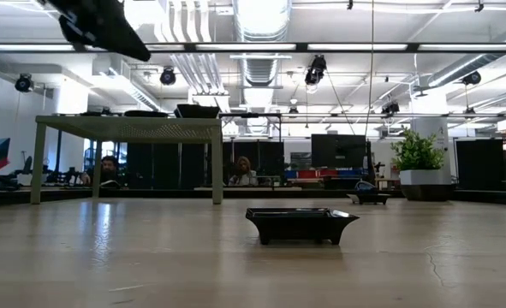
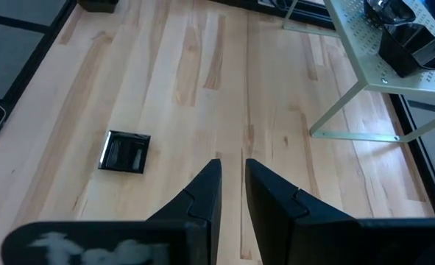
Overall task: Pick & Place Mini shaped plates
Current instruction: Stack the black wave square shaped plate on top of the wave square shaped plate on the shelf
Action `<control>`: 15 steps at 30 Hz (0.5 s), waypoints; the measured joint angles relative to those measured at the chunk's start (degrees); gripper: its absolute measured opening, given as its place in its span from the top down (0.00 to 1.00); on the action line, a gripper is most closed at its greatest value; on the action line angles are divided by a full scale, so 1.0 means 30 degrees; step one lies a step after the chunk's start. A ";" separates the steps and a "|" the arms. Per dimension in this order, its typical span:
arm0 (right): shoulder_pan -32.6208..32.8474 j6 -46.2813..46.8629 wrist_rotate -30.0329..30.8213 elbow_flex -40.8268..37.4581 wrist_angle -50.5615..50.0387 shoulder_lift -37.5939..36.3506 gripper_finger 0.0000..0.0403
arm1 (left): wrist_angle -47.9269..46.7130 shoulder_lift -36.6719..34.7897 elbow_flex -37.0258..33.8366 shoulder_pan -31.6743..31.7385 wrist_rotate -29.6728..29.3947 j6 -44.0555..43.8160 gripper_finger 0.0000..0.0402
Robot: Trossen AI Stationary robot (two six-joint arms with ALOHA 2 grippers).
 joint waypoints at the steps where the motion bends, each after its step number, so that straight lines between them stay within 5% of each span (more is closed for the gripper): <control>1: 0.0000 -0.0002 0.0000 0.0000 0.0000 0.0000 0.85 | 0.0000 0.0072 0.0000 -0.0626 0.0002 0.0250 0.94; 15: 0.0000 -0.0007 -0.0007 -0.0036 0.0007 0.0000 0.85 | 0.0073 0.0860 -0.0007 -0.7365 0.2878 0.0775 1.00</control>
